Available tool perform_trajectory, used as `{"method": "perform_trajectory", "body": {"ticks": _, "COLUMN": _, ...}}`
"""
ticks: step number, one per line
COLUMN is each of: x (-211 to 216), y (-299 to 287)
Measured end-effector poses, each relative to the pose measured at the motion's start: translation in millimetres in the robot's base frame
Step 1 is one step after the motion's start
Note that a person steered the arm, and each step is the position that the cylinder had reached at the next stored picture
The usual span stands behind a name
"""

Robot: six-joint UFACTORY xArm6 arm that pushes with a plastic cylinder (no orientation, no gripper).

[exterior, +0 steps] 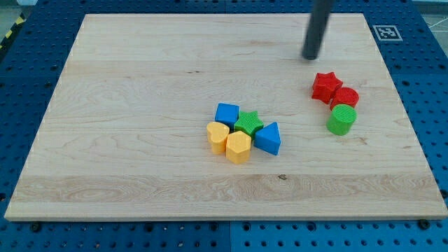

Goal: Slide the red star towards the center

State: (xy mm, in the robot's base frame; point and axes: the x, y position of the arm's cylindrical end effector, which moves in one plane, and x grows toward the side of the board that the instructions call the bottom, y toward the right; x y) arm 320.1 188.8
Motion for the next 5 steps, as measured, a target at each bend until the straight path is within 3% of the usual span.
{"method": "perform_trajectory", "body": {"ticks": 1, "x": 7, "y": 54}}
{"method": "perform_trajectory", "body": {"ticks": 2, "x": 38, "y": 71}}
{"method": "perform_trajectory", "body": {"ticks": 5, "x": 90, "y": 13}}
